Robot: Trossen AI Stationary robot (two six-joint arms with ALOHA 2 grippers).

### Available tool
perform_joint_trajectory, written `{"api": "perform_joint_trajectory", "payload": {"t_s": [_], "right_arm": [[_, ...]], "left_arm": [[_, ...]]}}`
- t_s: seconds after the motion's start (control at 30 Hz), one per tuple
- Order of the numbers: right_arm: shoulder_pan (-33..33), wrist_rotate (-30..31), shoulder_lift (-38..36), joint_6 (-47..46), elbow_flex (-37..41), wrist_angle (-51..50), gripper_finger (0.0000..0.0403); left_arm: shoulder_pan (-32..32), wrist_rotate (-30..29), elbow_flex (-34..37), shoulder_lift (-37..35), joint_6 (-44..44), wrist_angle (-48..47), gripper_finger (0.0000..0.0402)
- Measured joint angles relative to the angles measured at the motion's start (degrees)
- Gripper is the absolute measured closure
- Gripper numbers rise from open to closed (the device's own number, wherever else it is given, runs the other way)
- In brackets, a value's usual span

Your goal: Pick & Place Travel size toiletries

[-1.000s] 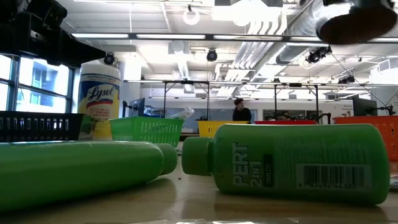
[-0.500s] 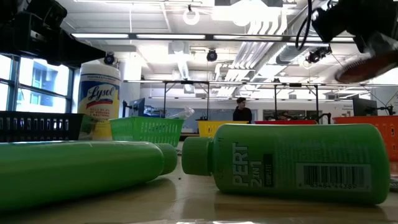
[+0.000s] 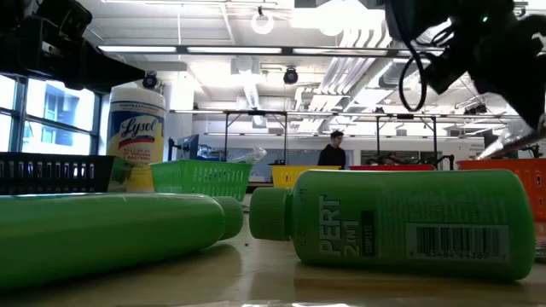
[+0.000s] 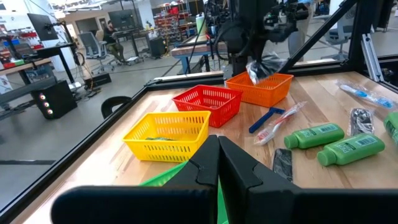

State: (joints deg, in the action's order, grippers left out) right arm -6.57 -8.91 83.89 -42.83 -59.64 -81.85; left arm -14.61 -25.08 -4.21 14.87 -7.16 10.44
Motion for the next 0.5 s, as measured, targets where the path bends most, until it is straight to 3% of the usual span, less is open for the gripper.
{"api": "perform_joint_trajectory", "payload": {"t_s": [0.2,0.5], "right_arm": [[0.00,4.46,5.11,12.99,0.00,0.60,0.0399],[1.53,5.17,6.63,21.41,0.02,8.38,0.0399]], "left_arm": [[-0.01,0.00,0.00,0.00,0.00,0.00,0.0402],[0.00,0.00,0.00,0.00,0.00,-0.01,0.0402]]}}
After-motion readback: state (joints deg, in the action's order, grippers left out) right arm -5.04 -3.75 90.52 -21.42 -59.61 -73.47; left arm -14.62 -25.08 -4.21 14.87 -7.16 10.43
